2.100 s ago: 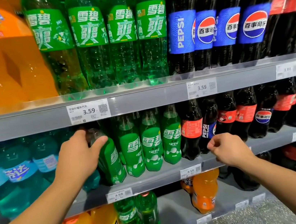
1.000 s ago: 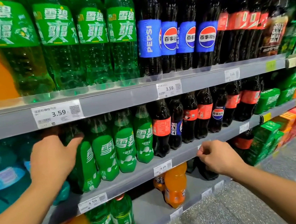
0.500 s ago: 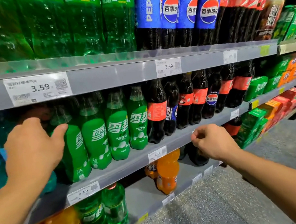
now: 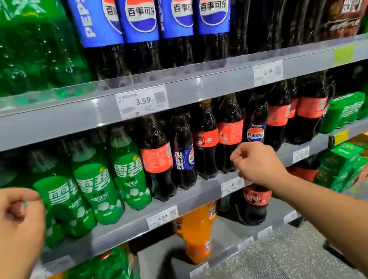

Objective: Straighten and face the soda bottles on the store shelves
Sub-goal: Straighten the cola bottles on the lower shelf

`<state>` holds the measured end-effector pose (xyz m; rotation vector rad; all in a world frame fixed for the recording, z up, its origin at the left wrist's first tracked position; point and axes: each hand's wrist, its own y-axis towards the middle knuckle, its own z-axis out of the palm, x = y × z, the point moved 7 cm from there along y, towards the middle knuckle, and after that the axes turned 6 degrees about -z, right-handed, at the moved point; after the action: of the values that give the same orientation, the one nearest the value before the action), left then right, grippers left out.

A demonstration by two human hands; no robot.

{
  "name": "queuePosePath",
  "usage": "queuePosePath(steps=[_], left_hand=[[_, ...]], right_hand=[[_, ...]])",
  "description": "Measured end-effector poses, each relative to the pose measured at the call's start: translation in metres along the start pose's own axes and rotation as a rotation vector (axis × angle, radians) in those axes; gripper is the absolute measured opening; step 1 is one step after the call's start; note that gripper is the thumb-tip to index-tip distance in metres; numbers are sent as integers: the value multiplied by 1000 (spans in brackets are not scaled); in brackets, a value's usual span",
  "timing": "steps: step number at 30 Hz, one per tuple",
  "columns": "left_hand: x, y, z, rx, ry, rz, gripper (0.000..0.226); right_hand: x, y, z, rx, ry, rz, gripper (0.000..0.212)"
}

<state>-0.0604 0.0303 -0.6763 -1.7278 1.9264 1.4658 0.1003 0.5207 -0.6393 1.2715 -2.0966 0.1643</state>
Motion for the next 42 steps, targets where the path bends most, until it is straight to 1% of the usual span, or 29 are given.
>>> queuePosePath(steps=[1,2,3,4,5,8,11,13,16,20,24,25,27,30,33,36,38,40,42], left_hand=[[-49,-20,-1,26,11,-27,11],[-108,-33,7,79,-5,-49,7],[-158,-48,13,111,3,-13,7],[-200,-62,22,137,6,81,6],[-230,-67,31,122,13,145,5],[-258,-57,71,129,-70,67,18],[-289,-62,95,127,-44,102,21],[-299,-66,108,147,-77,94,19],[-311,-71,120,176,-61,79,16],[-329,-74,129,169,-42,93,16],[-344,-70,135,164,-31,92,10],[-346,-68,135,150,0,98,8],[-342,-62,136,129,91,84,11],[-326,-53,137,126,202,7,18],[-312,-48,141,150,288,-65,28],[-304,-44,140,155,317,-112,34],[-302,-43,139,172,327,-127,35],[-303,-45,141,191,351,-102,32],[-314,-56,150,217,336,8,22]], right_hand=[[-5,9,-5,8,-1,-9,18],[-11,18,-11,11,4,-20,18],[-17,27,-17,8,8,-32,18],[-24,35,-25,1,7,-49,18],[-33,42,-32,-5,-3,-60,20],[-59,57,-54,-13,-33,-56,20],[-78,72,-71,-24,-9,-52,16],[-86,84,-79,-45,33,-59,16],[-94,102,-88,-107,123,-62,6],[-95,121,-101,-176,144,-74,34],[-82,137,-98,-35,129,-88,46],[-79,141,-95,5,127,-96,46],[-75,147,-90,81,128,-105,43],[-77,149,-87,83,6,-152,49],[-77,148,-88,54,-26,-187,53],[-76,151,-93,101,-80,-166,47],[-71,150,-98,143,-141,-160,51],[-65,149,-96,181,-177,-147,51],[-62,150,-95,190,-175,-151,46]])
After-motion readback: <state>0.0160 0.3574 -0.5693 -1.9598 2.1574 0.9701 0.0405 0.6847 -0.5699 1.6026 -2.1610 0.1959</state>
